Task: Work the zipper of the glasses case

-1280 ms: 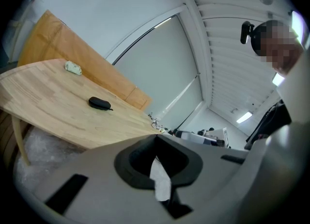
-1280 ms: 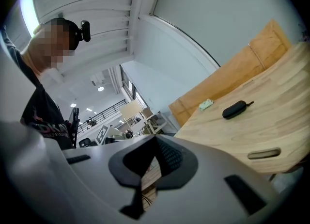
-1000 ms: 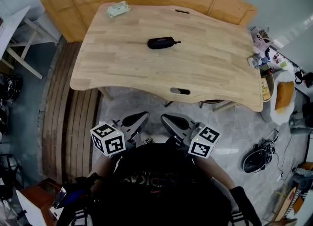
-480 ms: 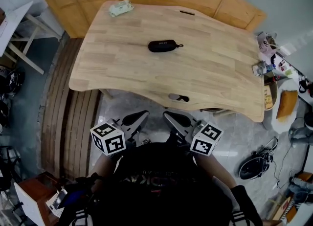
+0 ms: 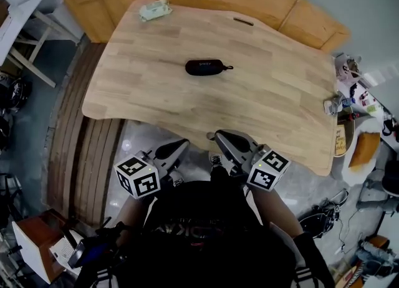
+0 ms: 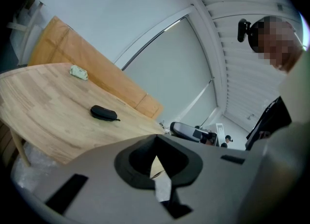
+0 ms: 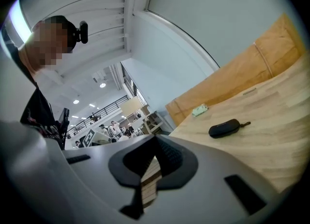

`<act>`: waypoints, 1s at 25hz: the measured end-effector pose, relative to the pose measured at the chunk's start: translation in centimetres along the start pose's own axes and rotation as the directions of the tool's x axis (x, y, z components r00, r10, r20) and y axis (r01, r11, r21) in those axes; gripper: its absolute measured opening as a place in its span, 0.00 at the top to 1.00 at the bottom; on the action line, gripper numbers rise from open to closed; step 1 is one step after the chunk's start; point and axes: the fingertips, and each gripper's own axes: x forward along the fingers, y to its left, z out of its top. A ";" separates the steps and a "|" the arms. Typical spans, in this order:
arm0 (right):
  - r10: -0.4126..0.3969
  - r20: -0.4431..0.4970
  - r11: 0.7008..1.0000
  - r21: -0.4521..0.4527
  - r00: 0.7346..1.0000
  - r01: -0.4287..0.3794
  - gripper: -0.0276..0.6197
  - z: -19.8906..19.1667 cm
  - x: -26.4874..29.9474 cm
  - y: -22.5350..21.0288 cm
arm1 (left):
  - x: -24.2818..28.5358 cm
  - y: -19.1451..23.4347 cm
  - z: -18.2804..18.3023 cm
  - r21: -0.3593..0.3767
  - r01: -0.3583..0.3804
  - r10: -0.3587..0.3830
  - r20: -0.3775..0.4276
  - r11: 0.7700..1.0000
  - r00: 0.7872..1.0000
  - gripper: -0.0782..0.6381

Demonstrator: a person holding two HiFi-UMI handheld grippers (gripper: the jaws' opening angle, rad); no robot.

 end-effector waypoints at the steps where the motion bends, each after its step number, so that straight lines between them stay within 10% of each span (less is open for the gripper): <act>1: 0.000 -0.010 1.000 -0.016 1.000 0.000 0.93 0.4 0.1 -0.8 | 0.3 0.1 0.2 -0.006 -0.008 0.008 0.005 1.000 1.000 0.88; 16: 0.012 -0.218 0.989 -0.142 0.976 -0.044 0.83 4.0 4.2 -14.4 | 3.4 2.8 1.5 -0.108 -0.162 0.174 0.116 0.981 0.978 0.88; 25: -0.050 -0.477 0.927 -0.349 0.877 -0.137 0.64 2.7 9.4 -24.0 | 4.0 3.4 0.5 -0.192 -0.275 0.305 0.153 0.942 0.940 0.88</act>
